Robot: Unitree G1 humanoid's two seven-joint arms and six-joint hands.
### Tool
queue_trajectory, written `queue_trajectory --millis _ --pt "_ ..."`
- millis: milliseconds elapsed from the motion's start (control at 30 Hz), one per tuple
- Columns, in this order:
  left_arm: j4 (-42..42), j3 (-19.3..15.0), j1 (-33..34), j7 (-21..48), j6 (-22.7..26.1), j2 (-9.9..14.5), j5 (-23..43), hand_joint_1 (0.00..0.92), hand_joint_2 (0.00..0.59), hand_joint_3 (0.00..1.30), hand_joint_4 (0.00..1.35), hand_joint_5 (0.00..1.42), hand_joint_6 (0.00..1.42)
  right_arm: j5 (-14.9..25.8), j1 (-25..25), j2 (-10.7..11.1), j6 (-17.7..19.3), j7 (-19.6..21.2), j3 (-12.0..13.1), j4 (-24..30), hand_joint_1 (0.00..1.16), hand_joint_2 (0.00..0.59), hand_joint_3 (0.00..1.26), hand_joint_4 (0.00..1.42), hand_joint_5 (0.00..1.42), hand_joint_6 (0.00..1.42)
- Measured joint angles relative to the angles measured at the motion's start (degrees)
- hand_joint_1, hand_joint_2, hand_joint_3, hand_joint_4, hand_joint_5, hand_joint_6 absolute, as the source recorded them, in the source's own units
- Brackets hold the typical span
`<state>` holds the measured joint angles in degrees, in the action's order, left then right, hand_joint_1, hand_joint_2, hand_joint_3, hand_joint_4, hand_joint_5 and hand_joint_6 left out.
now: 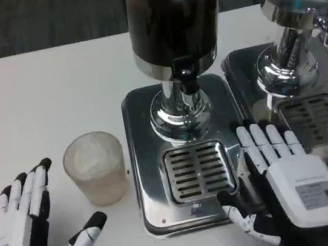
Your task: Grasp the cup under the faucet to collect the drink, then remove the cup.
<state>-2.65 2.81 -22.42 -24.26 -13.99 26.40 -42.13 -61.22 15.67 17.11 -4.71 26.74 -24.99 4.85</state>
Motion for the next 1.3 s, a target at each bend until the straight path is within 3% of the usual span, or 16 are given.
queue_trajectory --millis 333,600,933,1233,1300 --pt "-2.56 -2.87 4.75 -0.24 -1.25 0.45 3.25 0.000 0.153 0.00 0.00 0.00 0.00 -0.30 -1.04 0.05 -0.55 -1.08 -0.12 0.01 0.38 0.375 0.01 0.00 0.00 0.00" --pt "-11.70 -3.93 10.34 -0.16 -6.17 0.33 9.43 0.000 0.004 0.00 0.00 0.00 0.00 -0.59 -0.99 -1.09 -2.06 -1.03 -0.26 0.00 0.39 0.375 0.01 0.00 0.00 0.00" --pt "-32.55 -3.56 17.53 3.27 -22.58 0.56 18.63 0.000 0.000 0.00 0.00 0.00 0.00 -1.16 -0.92 -2.55 -3.37 -0.82 -0.71 -0.11 0.39 0.376 0.02 0.00 0.00 0.00" --pt "-37.96 0.72 20.37 -0.29 -24.74 0.59 12.56 0.000 0.000 0.00 0.00 0.00 0.00 -1.25 -1.14 -2.60 -3.47 -0.80 -0.71 -0.28 0.40 0.371 0.03 0.00 0.00 0.00" --pt "-38.61 1.11 21.07 -1.04 -24.74 0.56 12.09 0.002 0.000 0.00 0.00 0.00 0.00 -1.25 -1.28 -2.60 -3.48 -0.80 -0.73 -0.33 0.35 0.347 0.02 0.00 0.00 0.00"
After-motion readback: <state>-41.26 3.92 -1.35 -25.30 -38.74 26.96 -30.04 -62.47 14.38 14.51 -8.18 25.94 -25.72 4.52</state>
